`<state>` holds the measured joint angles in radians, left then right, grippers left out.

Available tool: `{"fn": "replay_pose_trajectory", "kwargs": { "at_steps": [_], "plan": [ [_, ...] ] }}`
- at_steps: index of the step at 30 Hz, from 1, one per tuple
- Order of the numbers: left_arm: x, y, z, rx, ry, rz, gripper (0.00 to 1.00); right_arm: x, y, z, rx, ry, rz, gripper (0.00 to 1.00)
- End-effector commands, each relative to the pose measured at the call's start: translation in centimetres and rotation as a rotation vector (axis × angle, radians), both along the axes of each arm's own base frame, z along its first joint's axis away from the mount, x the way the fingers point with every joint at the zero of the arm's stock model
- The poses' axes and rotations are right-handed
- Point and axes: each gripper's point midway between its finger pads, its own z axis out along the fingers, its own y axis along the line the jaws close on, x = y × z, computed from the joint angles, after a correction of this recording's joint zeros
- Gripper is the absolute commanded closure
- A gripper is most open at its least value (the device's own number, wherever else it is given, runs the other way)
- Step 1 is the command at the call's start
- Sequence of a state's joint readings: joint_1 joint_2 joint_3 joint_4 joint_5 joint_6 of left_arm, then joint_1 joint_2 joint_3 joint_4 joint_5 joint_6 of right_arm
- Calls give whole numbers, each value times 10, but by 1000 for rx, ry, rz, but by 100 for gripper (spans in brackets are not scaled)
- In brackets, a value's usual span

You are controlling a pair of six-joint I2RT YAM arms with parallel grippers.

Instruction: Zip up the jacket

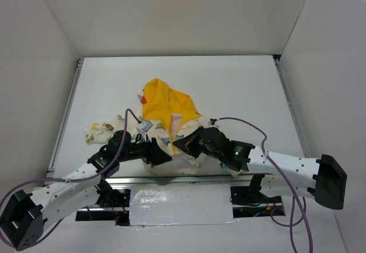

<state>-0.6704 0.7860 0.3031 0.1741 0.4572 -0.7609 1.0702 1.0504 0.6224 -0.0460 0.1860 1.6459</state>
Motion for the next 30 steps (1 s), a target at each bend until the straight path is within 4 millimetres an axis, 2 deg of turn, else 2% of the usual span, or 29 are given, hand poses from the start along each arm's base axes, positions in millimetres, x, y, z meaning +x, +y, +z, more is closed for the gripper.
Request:
{"fn": "replay_pose_trajectory", "kwargs": {
  "at_steps": [1,4,6,10,14,17,18,20,21,23,24,27,30],
  "plan": [
    [6,-8,21,-86,-64,3,29,8,6,25,67,-29,-51,100],
    [12,-10,25,-108,-71,26,28,2,8,21,72,-16,-35,100],
    [15,-11,22,-111,-58,39,29,-1,12,26,97,-28,-25,100],
    [19,-16,31,-166,-76,44,30,-5,15,27,102,-24,-24,100],
    [24,-17,28,-167,-64,64,33,-10,17,27,116,-20,-16,100],
    [24,-19,30,-196,-64,65,42,-11,17,24,115,-12,-25,100],
    [24,-19,31,-201,-62,68,52,-12,17,24,121,-8,-26,100],
    [25,-19,30,-205,-59,74,61,-12,15,22,124,-5,-26,100],
    [25,-19,29,-205,-56,74,72,-14,16,21,128,-2,-21,100],
    [23,-20,27,-207,-46,64,86,-13,15,20,125,-3,-28,100],
    [23,-20,26,-208,-45,60,97,-12,13,20,124,-3,-36,100],
    [18,-21,16,-174,-12,35,100,-5,5,17,116,-16,-86,100],
    [8,-19,3,-137,25,-1,100,6,-6,25,101,-54,-142,100]
  ]
}}
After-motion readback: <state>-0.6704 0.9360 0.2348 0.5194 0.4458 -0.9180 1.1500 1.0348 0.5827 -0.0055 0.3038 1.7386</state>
